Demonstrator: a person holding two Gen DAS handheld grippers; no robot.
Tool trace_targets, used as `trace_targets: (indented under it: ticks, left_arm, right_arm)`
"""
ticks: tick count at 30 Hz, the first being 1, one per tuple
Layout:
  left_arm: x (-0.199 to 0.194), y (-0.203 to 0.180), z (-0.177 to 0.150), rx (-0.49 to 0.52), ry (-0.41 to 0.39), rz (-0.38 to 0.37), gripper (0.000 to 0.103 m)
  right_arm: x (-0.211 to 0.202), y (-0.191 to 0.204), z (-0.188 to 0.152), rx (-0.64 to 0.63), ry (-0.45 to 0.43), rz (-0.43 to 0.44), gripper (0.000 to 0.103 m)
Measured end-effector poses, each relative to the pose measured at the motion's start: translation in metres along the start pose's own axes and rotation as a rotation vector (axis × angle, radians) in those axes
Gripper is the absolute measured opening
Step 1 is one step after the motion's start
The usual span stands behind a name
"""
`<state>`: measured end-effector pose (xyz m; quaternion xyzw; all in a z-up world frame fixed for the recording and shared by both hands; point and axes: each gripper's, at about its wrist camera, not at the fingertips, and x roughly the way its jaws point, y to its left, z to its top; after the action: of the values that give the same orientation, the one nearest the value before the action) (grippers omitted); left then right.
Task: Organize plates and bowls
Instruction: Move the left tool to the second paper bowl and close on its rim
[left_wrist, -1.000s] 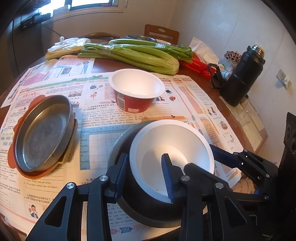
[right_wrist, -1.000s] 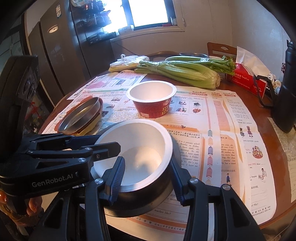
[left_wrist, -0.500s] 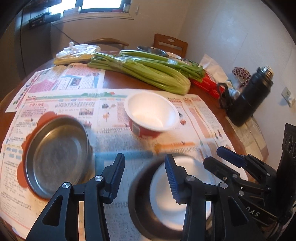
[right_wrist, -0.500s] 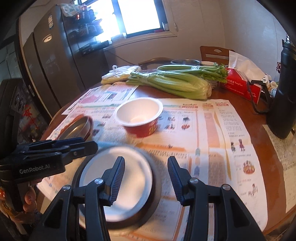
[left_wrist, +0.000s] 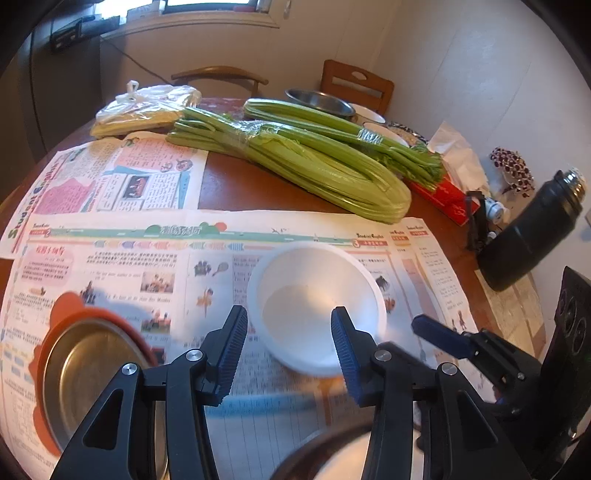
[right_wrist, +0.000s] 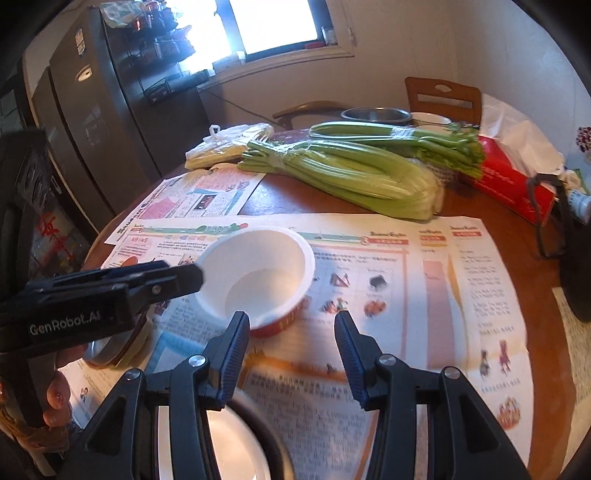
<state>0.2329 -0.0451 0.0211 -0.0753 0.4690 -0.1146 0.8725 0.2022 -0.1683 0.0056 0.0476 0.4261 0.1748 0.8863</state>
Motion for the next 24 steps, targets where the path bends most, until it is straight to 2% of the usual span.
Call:
trace_targets:
  ticks: [4, 8, 10, 13, 15, 18, 24]
  left_arm:
    - [0.019, 0.004, 0.008, -0.01, 0.032, 0.007, 0.049]
    - [0.023, 0.004, 0.01, -0.004, 0.027, 0.005, 0.048]
    - [0.027, 0.006, 0.01, -0.006, 0.036, 0.008, 0.044]
    - [0.035, 0.015, 0.008, -0.06, 0.078, -0.024, 0.043]
    - [0.038, 0.018, 0.006, -0.066, 0.078, -0.023, 0.042]
    - [0.037, 0.015, 0.003, -0.06, 0.084, -0.05, 0.04]
    - [0.018, 0.009, -0.001, -0.034, 0.044, -0.048, 0.04]
  right_arm:
    - [0.017, 0.0, 0.005, -0.011, 0.032, 0.013, 0.049]
    - [0.025, 0.005, 0.006, -0.027, 0.038, 0.041, 0.048]
    - [0.027, 0.009, 0.006, -0.041, 0.039, 0.048, 0.048]
    - [0.029, 0.012, 0.006, -0.05, 0.037, 0.05, 0.048]
    - [0.029, 0.012, 0.006, -0.048, 0.039, 0.051, 0.048]
    - [0.028, 0.015, 0.005, -0.057, 0.032, 0.055, 0.048]
    - [0.018, 0.021, 0.004, -0.072, 0.013, 0.042, 0.048]
